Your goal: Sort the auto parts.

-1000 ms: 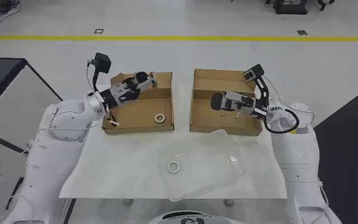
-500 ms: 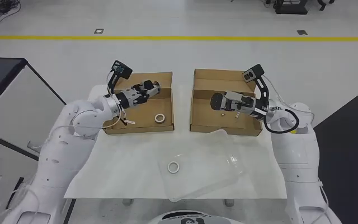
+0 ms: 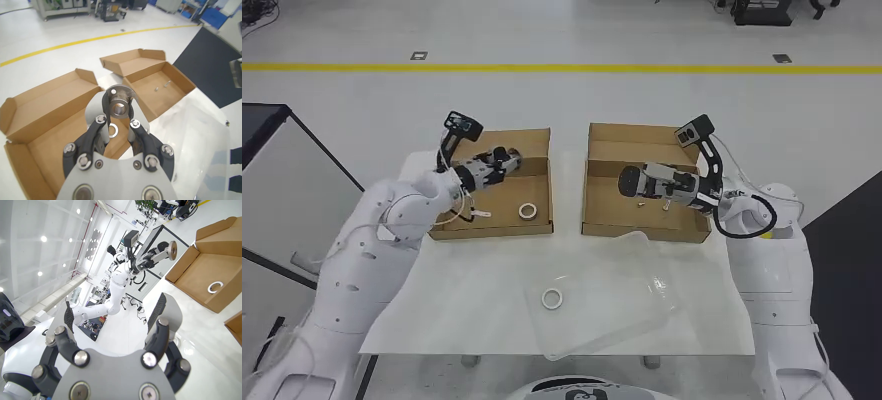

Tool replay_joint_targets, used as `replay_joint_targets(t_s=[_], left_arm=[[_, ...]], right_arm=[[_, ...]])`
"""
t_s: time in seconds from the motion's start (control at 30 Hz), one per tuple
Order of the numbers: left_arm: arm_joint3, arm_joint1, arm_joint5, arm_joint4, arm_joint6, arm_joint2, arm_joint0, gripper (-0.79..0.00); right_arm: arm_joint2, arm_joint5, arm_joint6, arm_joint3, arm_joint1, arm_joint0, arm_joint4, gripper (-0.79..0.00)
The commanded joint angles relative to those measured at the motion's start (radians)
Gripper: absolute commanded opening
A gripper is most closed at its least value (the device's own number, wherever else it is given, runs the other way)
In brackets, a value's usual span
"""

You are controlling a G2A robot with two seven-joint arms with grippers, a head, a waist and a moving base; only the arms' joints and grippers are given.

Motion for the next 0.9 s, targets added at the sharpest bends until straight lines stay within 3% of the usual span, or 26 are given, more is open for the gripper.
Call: replay_joint_targets(t_s=[0.0, 0.43, 0.87], left_arm=[[0.016, -0.008, 0.071, 0.053, -0.048, 0.047, -0.028, -0.785], [0.146, -0.068, 0.247, 0.289, -0.232, 0.283, -0.167, -0.785], [0.326, -0.132, 0.324, 0.37, -0.33, 0.411, -0.255, -0.785]], right_arm=[[0.0, 0.0, 0.0, 0.0, 0.0, 0.0, 0.0, 0.0], [0.0, 0.0, 0.0, 0.0, 0.0, 0.0, 0.0, 0.0], [0.0, 0.0, 0.0, 0.0, 0.0, 0.0, 0.0, 0.0]])
